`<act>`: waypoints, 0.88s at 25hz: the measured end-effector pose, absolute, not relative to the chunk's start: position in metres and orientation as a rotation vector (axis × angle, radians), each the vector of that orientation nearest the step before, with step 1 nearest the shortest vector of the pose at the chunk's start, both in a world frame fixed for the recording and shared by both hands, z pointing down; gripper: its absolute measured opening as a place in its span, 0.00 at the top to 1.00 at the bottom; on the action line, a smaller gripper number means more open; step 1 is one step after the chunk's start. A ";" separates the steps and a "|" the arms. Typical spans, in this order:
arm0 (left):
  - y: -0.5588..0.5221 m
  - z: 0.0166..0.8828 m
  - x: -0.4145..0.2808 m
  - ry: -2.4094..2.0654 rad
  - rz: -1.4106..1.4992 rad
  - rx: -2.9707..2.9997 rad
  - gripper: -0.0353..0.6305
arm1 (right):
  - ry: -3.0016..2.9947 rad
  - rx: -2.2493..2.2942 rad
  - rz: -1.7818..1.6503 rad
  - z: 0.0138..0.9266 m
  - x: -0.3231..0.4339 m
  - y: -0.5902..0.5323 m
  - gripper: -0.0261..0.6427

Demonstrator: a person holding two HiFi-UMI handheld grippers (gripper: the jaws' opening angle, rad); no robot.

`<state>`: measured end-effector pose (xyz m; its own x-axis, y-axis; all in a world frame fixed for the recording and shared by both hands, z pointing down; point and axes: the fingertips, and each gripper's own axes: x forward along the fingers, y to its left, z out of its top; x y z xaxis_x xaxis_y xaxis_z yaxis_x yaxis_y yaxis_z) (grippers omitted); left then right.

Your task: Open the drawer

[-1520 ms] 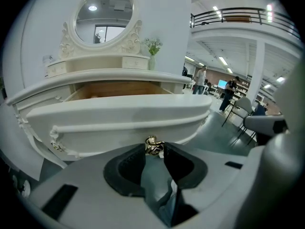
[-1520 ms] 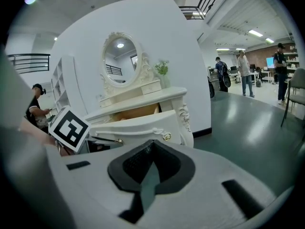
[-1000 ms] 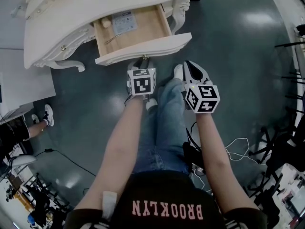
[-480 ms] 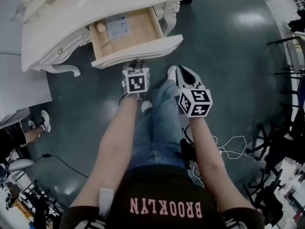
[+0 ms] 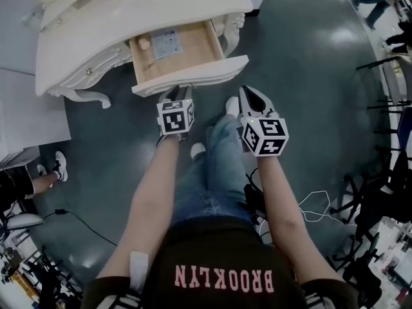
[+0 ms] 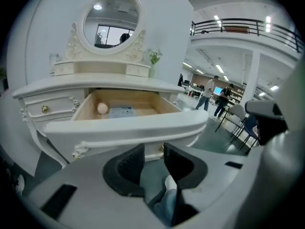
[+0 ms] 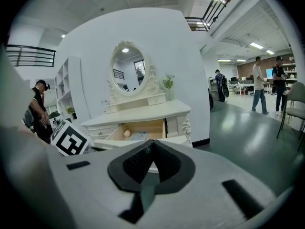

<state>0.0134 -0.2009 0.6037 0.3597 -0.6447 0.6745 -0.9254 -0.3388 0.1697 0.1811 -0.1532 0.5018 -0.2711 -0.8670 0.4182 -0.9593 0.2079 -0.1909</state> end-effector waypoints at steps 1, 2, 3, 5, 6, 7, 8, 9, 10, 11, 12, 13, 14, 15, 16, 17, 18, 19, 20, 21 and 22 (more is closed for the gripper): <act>-0.203 0.598 0.007 -1.377 0.672 2.090 0.77 | -2.268 1.744 0.602 0.497 0.180 -0.156 0.97; -0.205 0.592 0.001 -1.399 0.655 2.089 0.77 | -2.276 1.743 0.590 0.492 0.179 -0.159 0.97; -0.208 0.586 -0.005 -1.421 0.638 2.088 0.77 | -2.284 1.742 0.578 0.487 0.177 -0.162 0.97; -0.211 0.574 -0.018 -1.469 0.607 2.086 0.77 | -2.302 1.734 0.554 0.478 0.172 -0.167 0.97; -0.212 0.568 -0.024 -1.489 0.590 2.083 0.77 | -2.312 1.727 0.540 0.473 0.169 -0.170 0.97; -0.213 0.563 -0.029 -1.507 0.573 2.080 0.77 | -2.321 1.718 0.526 0.468 0.166 -0.173 0.97; -0.214 0.557 -0.035 -1.522 0.558 2.078 0.77 | -2.331 1.710 0.513 0.463 0.162 -0.175 0.97; -0.215 0.552 -0.040 -1.537 0.545 2.079 0.77 | -2.341 1.704 0.501 0.458 0.158 -0.178 0.97; -0.216 0.546 -0.045 -1.551 0.535 2.082 0.77 | -2.351 1.698 0.489 0.454 0.155 -0.180 0.97; -0.216 0.541 -0.050 -1.565 0.527 2.088 0.77 | -2.360 1.693 0.478 0.449 0.151 -0.182 0.97; -0.216 0.535 -0.055 -1.581 0.519 2.096 0.77 | -2.370 1.687 0.468 0.444 0.148 -0.183 0.97; -0.215 0.529 -0.061 -1.599 0.511 2.104 0.77 | -2.379 1.679 0.458 0.440 0.145 -0.183 0.97; -0.213 0.524 -0.067 -1.619 0.500 2.108 0.77 | -2.389 1.671 0.446 0.435 0.142 -0.182 0.97; -0.212 0.520 -0.073 -1.639 0.488 2.107 0.77 | -2.399 1.663 0.431 0.431 0.139 -0.181 0.97; -0.211 0.517 -0.080 -1.658 0.475 2.101 0.77 | -2.406 1.652 0.414 0.428 0.137 -0.181 0.97; -0.210 0.514 -0.086 -1.675 0.465 2.093 0.77 | -2.411 1.638 0.392 0.425 0.136 -0.182 0.97; -0.209 0.511 -0.091 -1.691 0.458 2.087 0.77 | -2.412 1.621 0.368 0.423 0.134 -0.183 0.97; -0.208 0.508 -0.096 -1.703 0.455 2.085 0.77 | -2.410 1.604 0.340 0.420 0.131 -0.184 0.97; -0.206 0.503 -0.099 -1.710 0.455 2.092 0.77 | -2.408 1.589 0.313 0.417 0.129 -0.184 0.97; -0.204 0.498 -0.100 -1.711 0.457 2.107 0.77 | -2.408 1.581 0.289 0.413 0.128 -0.185 0.97; -0.202 0.491 -0.099 -1.709 0.458 2.130 0.77 | -2.410 1.579 0.269 0.408 0.127 -0.186 0.97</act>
